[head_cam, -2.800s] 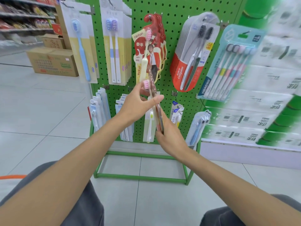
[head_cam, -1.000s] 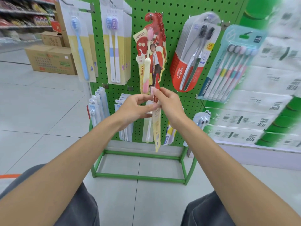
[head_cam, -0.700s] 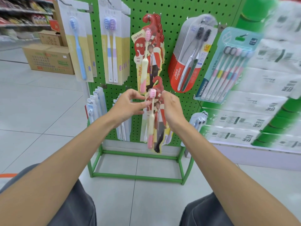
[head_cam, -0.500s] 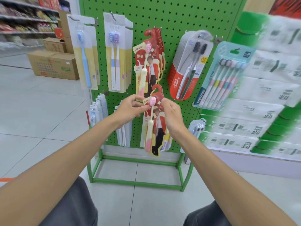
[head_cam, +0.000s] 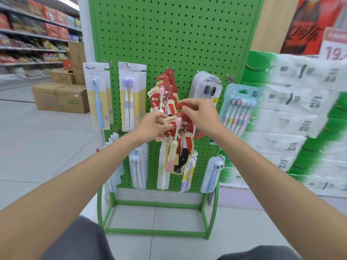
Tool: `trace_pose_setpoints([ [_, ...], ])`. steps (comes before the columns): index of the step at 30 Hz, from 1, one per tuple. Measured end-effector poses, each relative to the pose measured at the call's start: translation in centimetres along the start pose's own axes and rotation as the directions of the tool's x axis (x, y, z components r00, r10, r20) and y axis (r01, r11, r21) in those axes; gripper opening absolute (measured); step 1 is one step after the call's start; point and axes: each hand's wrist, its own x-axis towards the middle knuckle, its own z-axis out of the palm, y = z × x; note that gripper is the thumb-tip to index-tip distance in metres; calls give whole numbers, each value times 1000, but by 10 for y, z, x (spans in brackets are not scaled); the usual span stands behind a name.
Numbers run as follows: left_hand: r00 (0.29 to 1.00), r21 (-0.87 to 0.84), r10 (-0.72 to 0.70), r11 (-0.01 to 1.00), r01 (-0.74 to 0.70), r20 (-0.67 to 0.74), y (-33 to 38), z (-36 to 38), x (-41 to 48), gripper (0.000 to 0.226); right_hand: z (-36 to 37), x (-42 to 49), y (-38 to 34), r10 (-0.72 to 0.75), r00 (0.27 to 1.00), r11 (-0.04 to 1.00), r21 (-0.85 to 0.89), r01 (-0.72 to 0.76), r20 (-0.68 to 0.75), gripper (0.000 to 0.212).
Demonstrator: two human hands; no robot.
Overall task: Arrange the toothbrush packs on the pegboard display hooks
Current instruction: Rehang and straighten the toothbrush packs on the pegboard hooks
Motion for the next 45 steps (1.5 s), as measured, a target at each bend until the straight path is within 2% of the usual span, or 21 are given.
trace_pose_setpoints([
  [5, 995, 53, 87, 995, -84, -56, 32, -25, 23, 52, -39, 46, -28, -51, 994, 996, -84, 43, -93, 22],
  [9, 963, 94, 149, 987, -131, -224, 49, -39, 50, 48, -58, 92, -45, -59, 987, 992, -118, 42, -151, 18],
  [13, 949, 136, 160, 983, -127, -270, 60, -40, 73, 51, -61, 136, -49, -54, 977, 987, -162, 20, -208, 14],
  [16, 949, 179, 181, 974, -138, -258, 59, -39, 87, 58, -56, 162, -46, -39, 972, 985, -175, -2, -230, 14],
  [21, 971, 198, 147, 974, -110, -187, 53, -44, 101, 68, -40, 189, -31, -10, 986, 981, -194, -22, -164, 11],
  [26, 990, 186, 119, 977, -102, -82, 46, -48, 112, 74, -21, 200, -12, 36, 999, 973, -225, -44, -39, 9],
  [35, 997, 153, 73, 986, -73, 5, 34, -51, 122, 94, 6, 208, 5, 89, 987, 956, -288, -48, 131, 11],
  [45, 997, 96, 70, 993, -73, 38, 29, -51, 126, 88, 20, 215, 6, 60, 988, 970, -242, -25, 140, 5],
])
